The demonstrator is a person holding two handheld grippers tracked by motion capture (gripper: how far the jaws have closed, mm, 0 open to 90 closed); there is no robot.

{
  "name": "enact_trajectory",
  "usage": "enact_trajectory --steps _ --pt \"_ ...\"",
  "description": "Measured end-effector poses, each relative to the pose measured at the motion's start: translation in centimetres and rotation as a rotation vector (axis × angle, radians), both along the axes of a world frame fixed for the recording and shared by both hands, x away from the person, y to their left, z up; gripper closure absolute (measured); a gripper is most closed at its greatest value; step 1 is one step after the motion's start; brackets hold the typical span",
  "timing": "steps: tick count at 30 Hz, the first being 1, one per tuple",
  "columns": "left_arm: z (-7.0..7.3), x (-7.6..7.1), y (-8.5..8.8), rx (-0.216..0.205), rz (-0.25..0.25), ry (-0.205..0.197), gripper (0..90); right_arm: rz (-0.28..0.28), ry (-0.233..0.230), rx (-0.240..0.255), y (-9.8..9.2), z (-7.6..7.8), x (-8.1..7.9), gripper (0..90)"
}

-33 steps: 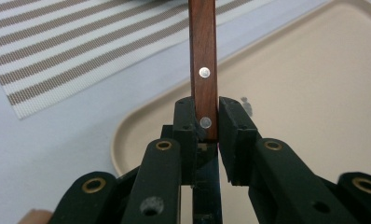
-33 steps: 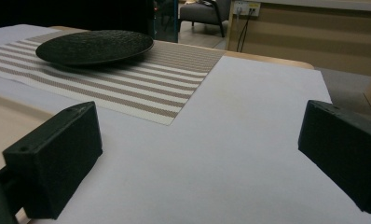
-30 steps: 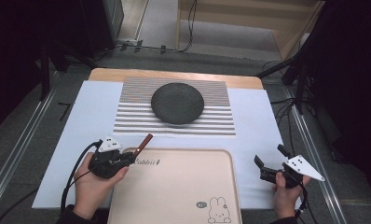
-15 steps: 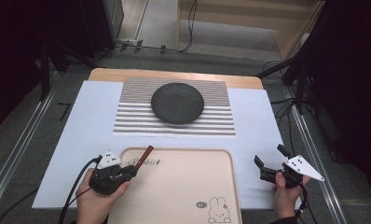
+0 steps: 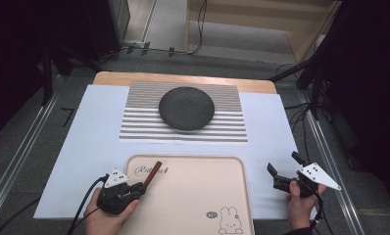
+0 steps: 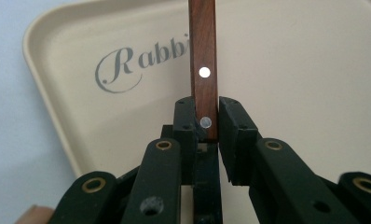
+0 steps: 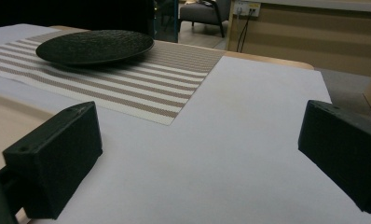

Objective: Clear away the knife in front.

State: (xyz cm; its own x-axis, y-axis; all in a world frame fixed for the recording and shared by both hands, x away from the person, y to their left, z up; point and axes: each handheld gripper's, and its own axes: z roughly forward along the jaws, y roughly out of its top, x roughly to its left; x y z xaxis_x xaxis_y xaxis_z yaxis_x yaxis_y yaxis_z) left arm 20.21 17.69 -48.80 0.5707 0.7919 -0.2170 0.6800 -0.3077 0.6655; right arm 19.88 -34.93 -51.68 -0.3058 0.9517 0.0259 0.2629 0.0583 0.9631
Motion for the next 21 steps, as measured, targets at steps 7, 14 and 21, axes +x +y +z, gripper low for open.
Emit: enact_trajectory --steps 7,14,21 --pt "-0.86 -0.39 -0.07 0.022 0.015 0.008 77.3 0.000 0.000 -0.004 -0.01 -0.01 0.01 0.0" --pt "-0.79 -0.28 0.18 0.011 0.027 -0.003 69.1 -0.001 0.003 -0.005 0.01 -0.01 0.01 0.0" --pt "-0.03 -0.09 0.17 0.020 0.002 -0.049 77.0 -0.001 0.004 -0.008 0.03 0.00 0.02 0.0"
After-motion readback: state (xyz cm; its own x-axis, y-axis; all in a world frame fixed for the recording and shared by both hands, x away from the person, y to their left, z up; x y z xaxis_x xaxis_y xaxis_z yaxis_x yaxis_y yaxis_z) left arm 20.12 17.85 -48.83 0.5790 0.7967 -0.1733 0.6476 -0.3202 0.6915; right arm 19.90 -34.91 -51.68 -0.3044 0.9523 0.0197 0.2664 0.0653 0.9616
